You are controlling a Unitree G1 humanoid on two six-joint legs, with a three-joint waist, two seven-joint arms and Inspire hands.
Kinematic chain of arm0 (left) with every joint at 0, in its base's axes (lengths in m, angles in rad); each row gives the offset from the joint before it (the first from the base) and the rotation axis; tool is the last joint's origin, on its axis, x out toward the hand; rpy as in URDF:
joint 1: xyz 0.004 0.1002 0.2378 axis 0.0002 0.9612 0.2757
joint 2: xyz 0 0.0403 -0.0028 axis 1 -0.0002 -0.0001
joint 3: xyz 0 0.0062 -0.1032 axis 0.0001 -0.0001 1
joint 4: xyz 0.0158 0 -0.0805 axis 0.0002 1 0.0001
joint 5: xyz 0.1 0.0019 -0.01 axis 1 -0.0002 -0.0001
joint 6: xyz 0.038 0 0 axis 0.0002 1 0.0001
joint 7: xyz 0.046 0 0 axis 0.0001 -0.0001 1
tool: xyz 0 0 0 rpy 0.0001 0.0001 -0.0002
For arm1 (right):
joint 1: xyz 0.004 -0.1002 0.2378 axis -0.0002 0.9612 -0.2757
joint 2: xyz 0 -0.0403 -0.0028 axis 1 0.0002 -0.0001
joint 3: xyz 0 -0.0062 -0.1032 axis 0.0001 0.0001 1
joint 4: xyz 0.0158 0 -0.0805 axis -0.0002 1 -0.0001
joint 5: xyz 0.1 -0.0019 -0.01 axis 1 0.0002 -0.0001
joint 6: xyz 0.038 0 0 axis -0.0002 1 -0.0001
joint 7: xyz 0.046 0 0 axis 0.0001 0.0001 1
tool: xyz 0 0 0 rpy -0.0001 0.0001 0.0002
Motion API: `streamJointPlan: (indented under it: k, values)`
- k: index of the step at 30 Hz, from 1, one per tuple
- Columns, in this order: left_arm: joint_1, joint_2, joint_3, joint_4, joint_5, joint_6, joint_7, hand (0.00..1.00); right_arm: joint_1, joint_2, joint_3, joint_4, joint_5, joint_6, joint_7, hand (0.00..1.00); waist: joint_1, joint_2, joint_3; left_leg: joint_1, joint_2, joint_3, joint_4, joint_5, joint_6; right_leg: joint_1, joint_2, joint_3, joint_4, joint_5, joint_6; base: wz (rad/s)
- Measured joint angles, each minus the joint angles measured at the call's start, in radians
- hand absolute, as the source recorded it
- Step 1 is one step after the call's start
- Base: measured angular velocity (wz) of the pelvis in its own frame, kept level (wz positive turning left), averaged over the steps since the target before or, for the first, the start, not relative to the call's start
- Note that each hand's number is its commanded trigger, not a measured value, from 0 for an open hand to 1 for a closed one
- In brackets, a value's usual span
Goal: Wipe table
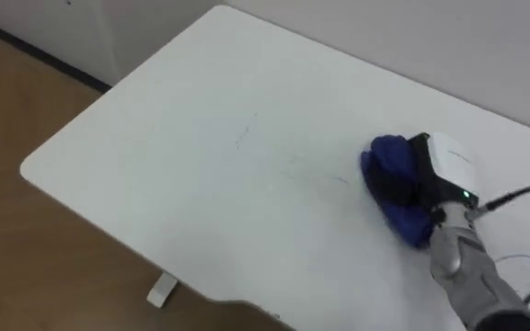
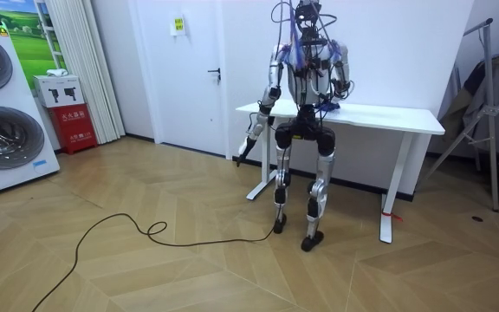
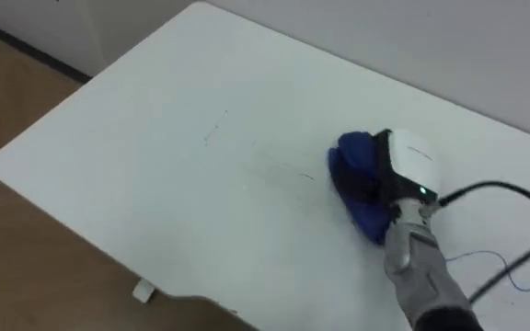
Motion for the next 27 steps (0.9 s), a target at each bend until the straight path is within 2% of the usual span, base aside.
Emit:
streamJointPlan:
  k: [2,7,9,11,12,13,14,15,16,18,20,22,24,25,26,27]
  values:
    - [-0.008,0.000,-0.002,-0.012,0.000,-0.005,0.000,0.00,0.054,-0.011,-0.026,0.028,0.032,-0.001,-0.022,1.00,-0.035,0.006,-0.0107,0.037,-0.004,0.011,-0.001,-0.008,0.006,0.034,-0.004,-0.003,0.000,0.002,0.003,-0.19]
    - [-0.065,0.000,-0.044,-0.040,-0.008,-0.020,0.004,0.00,0.065,-0.012,-0.044,0.066,0.078,0.003,-0.032,1.00,-0.063,0.015,-0.0137,0.049,0.001,0.019,0.016,-0.020,0.012,0.051,-0.011,-0.005,0.002,0.002,0.012,-0.16]
    - [-0.083,-0.009,-0.070,-0.039,-0.015,-0.021,0.005,0.00,0.033,-0.007,-0.039,0.075,0.097,0.038,-0.027,1.00,-0.051,0.025,-0.0137,0.048,0.003,0.034,0.019,-0.022,0.009,0.047,-0.014,0.002,0.002,0.003,0.013,-0.21]
    - [-0.095,-0.012,-0.114,-0.029,-0.013,-0.019,0.006,0.00,-0.028,-0.005,0.000,0.070,0.098,0.118,-0.002,1.00,-0.023,0.041,-0.0116,0.046,0.008,0.054,0.025,-0.022,0.009,0.019,-0.014,0.025,0.029,0.004,0.010,-0.41]
    - [-0.094,-0.015,-0.115,-0.019,-0.013,-0.018,0.006,0.00,-0.047,-0.004,0.007,0.066,0.098,0.139,0.008,1.00,-0.006,0.044,-0.0095,0.045,0.013,0.058,0.025,-0.022,0.009,0.009,-0.014,0.026,0.037,0.007,0.006,-0.74]
    - [-0.095,-0.015,-0.123,-0.010,-0.013,-0.011,0.007,0.00,-0.091,0.012,0.049,0.060,0.096,0.181,0.036,1.00,0.033,0.047,-0.0096,0.036,0.021,0.059,0.023,-0.022,0.009,-0.015,-0.011,0.033,0.044,0.012,-0.003,-0.93]
    - [-0.089,-0.012,-0.131,-0.006,-0.012,0.001,0.007,0.00,-0.153,0.015,0.110,0.059,0.081,0.209,0.068,1.00,0.064,0.046,-0.0054,0.025,0.021,0.056,0.023,-0.022,0.009,-0.038,-0.003,0.048,0.051,0.019,-0.014,-0.90]
    - [-0.088,-0.012,-0.131,-0.002,-0.012,0.009,0.006,0.00,-0.185,0.024,0.139,0.059,0.075,0.217,0.082,1.00,0.074,0.044,-0.0020,0.019,0.022,0.049,0.024,-0.020,0.006,-0.048,0.001,0.050,0.051,0.023,-0.019,-0.50]
    - [-0.089,-0.012,-0.129,0.006,-0.012,0.024,0.006,0.00,-0.242,0.045,0.186,0.050,0.054,0.219,0.112,1.00,0.080,0.040,0.0062,0.006,0.024,0.037,0.028,-0.016,0.000,-0.059,0.008,0.050,0.051,0.024,-0.024,0.03]
    - [-0.096,-0.015,-0.132,0.018,-0.011,0.033,0.003,0.00,-0.286,0.056,0.222,0.000,0.042,0.214,0.137,1.00,0.096,0.034,0.0137,-0.007,0.025,0.027,0.034,-0.014,-0.002,-0.076,0.014,0.047,0.047,0.021,-0.027,0.22]
    - [-0.074,-0.014,-0.134,0.011,-0.015,0.047,0.003,0.00,-0.332,0.056,0.235,0.001,0.045,0.191,0.135,1.00,0.129,0.033,0.0152,-0.017,0.021,0.009,0.030,-0.007,0.003,-0.070,0.016,0.031,0.020,0.019,-0.026,0.31]
    - [-0.041,-0.012,-0.132,0.002,-0.023,0.048,0.004,0.00,-0.337,0.049,0.233,0.043,0.047,0.173,0.128,1.00,0.128,0.031,0.0142,-0.014,0.015,-0.010,0.028,-0.002,0.006,-0.054,0.010,0.006,0.016,0.018,-0.020,0.42]
    - [-0.014,-0.011,-0.117,0.001,-0.018,0.049,0.004,0.00,-0.278,0.035,0.219,0.092,0.045,0.164,0.107,1.00,0.115,0.027,0.0139,-0.006,0.005,-0.027,0.025,-0.004,0.009,-0.034,0.004,-0.016,0.015,0.016,-0.014,0.45]
    - [0.001,-0.011,-0.098,0.001,-0.013,0.048,0.004,0.00,-0.209,0.033,0.168,0.097,0.087,0.102,0.069,1.00,0.097,0.026,0.0127,0.005,-0.001,-0.037,0.016,-0.004,0.010,-0.022,0.000,-0.030,0.015,0.016,-0.011,0.42]
    - [0.021,-0.011,-0.073,0.002,-0.014,0.046,0.004,0.00,-0.151,0.033,0.128,0.089,0.100,0.056,0.038,1.00,0.070,0.027,0.0124,0.018,-0.004,-0.041,0.011,-0.006,0.014,-0.009,-0.003,-0.030,0.017,0.016,-0.010,0.35]
    - [0.029,-0.011,-0.057,0.002,-0.011,0.046,0.004,0.00,-0.127,0.033,0.103,0.088,0.098,0.033,0.029,1.00,0.053,0.026,0.0110,0.022,-0.007,-0.041,0.011,-0.008,0.016,-0.002,-0.004,-0.030,0.017,0.016,-0.009,0.32]
